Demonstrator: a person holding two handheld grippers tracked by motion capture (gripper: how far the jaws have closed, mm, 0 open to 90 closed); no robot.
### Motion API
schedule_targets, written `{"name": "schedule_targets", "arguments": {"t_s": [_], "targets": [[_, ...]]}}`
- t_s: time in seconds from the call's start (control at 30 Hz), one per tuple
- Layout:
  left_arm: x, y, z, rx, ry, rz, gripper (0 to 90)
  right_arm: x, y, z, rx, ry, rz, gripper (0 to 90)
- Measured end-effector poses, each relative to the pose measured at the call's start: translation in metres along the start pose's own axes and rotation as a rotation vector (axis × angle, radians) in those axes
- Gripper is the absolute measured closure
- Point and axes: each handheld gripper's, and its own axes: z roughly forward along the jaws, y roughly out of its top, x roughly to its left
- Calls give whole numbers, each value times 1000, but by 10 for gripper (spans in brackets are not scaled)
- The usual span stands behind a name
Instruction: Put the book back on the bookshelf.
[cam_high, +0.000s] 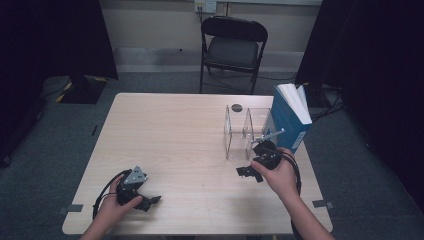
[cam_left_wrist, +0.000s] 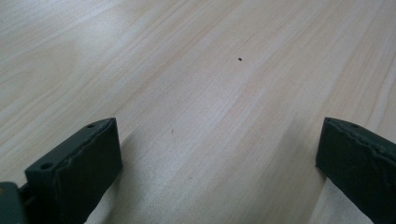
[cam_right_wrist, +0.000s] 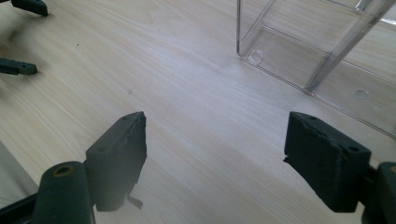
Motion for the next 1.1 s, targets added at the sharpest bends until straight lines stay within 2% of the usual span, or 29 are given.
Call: {"name": "schedule_targets", "arguments": {"t_s": [0.6, 0.9, 1.1], "targets": [[0, 0, 0, -1, 0, -1, 0, 8, -4, 22, -14, 30, -14, 208], [0, 0, 0, -1, 0, -1, 0, 11, -9, 34, 9, 49, -8, 207], [0, 0, 0, -1, 1, -1, 0, 13, -11, 43, 2, 63, -15, 208]]}}
